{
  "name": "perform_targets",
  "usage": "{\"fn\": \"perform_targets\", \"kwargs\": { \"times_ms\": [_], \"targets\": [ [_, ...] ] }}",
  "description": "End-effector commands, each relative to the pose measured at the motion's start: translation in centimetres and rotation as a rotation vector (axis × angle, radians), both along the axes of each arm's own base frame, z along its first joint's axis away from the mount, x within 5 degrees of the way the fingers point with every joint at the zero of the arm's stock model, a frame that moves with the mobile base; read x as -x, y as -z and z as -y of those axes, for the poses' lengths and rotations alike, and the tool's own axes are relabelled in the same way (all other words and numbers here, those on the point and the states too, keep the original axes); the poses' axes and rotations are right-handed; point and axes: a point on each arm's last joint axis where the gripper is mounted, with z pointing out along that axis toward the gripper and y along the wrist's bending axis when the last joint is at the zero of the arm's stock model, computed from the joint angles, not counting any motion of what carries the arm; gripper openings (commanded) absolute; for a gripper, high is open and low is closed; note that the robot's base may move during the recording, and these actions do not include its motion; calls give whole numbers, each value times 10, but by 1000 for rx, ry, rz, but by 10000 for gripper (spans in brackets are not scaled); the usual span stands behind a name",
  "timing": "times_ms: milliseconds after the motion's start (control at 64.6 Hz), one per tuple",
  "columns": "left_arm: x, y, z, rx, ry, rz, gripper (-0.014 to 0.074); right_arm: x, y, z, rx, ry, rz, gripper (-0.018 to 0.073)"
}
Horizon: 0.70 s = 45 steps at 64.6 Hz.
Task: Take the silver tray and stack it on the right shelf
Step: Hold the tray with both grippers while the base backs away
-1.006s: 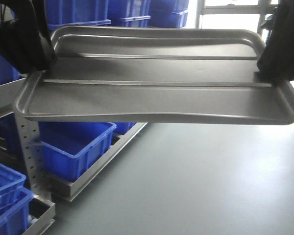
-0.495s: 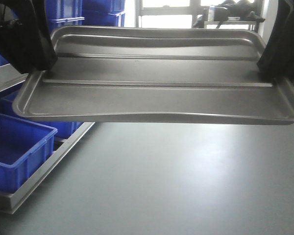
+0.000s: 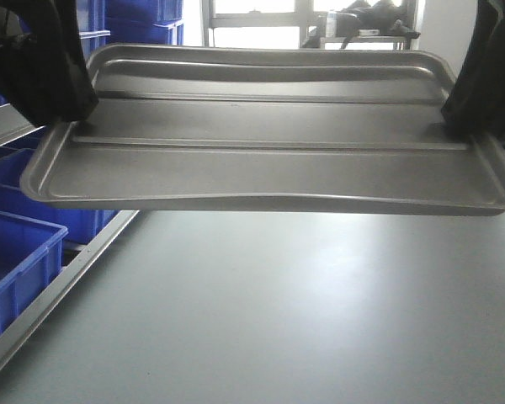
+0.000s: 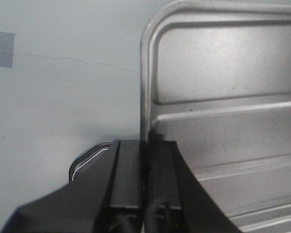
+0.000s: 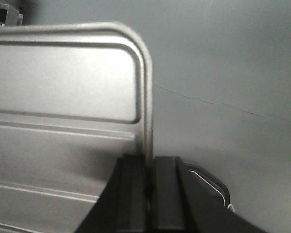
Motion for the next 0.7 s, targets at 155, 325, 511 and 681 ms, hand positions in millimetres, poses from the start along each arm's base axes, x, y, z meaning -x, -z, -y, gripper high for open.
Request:
{"fn": "perform_targets", "kwargs": {
  "times_ms": [155,325,511,681],
  "targets": [
    [4,-17,2,76,20,62,-94,-1,-20,-2,-79,1,105,57],
    [4,-17,2,76,20,62,-94,-1,-20,-2,-79,1,105,57],
    [4,-17,2,76,20,59,-94,0,-20,-2,-78,1,102,57],
    [4,-17,2,76,20,59,-94,0,-20,-2,-78,1,102,57]
  ]
}}
